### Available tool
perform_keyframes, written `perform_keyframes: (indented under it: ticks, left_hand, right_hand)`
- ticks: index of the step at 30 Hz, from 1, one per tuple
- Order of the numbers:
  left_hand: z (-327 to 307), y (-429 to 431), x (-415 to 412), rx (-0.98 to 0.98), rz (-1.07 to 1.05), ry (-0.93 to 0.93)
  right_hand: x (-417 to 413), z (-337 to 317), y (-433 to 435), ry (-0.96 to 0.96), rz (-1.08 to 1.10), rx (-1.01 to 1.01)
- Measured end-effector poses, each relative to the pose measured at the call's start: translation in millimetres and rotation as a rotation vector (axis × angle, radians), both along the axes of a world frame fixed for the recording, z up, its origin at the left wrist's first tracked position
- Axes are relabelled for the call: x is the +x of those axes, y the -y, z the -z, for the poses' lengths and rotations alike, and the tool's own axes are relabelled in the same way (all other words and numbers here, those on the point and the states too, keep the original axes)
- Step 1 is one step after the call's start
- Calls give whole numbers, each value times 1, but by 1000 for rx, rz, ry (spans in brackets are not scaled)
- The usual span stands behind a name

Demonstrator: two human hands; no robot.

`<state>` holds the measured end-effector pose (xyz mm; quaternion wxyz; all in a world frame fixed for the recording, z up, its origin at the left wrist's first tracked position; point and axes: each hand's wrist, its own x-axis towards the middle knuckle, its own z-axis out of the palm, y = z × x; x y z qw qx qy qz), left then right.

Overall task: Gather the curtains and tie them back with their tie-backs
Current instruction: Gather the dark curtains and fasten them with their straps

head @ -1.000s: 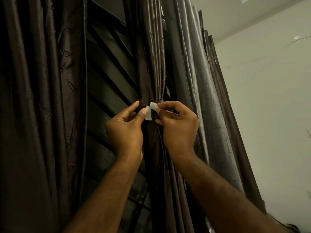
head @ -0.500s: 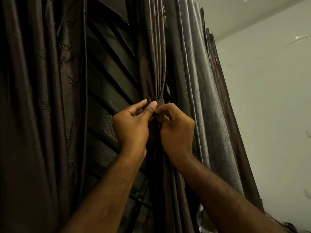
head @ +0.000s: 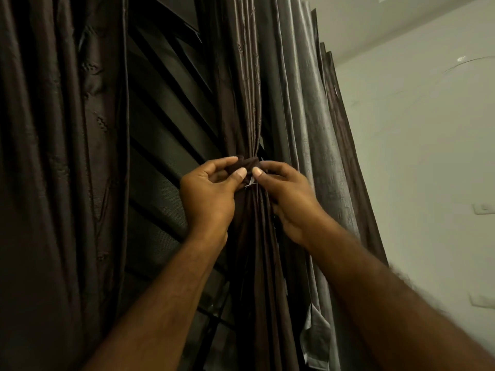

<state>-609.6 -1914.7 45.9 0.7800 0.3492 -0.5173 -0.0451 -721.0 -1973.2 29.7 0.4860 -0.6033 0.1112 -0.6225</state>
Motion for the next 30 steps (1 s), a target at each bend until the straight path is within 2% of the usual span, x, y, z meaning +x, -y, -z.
perform_keyframes:
  ticks: [4,11,16,20,22,24,26,28,30]
  left_hand:
    - [-1,5,-1,26,-33,99]
    - [1,5,2,4,-97,90]
    - [1,6,1,73,-350,313]
    - [-6,5,5,177,-446,350]
    - [-7,6,5,176,-573,391]
    - [-3,8,-4,76,-721,424]
    - [1,7,-18,-138,-773,478]
    - [4,13,-41,-304,-720,563]
    - [4,27,-64,-314,-601,625]
  right_hand:
    - [2,1,-1,49,21,-55]
    - [-2,-1,-1,34,-69,-22]
    - [0,-3,4,3,70,-54]
    - [1,-5,6,-60,127,-73]
    - [-1,-4,9,-98,125,-77]
    - [-5,-2,16,-150,135,-85]
    - [-6,-2,21,-204,170,-102]
    - [-14,-2,28,-272,202,-139]
    - [-31,-2,37,-320,266,-177]
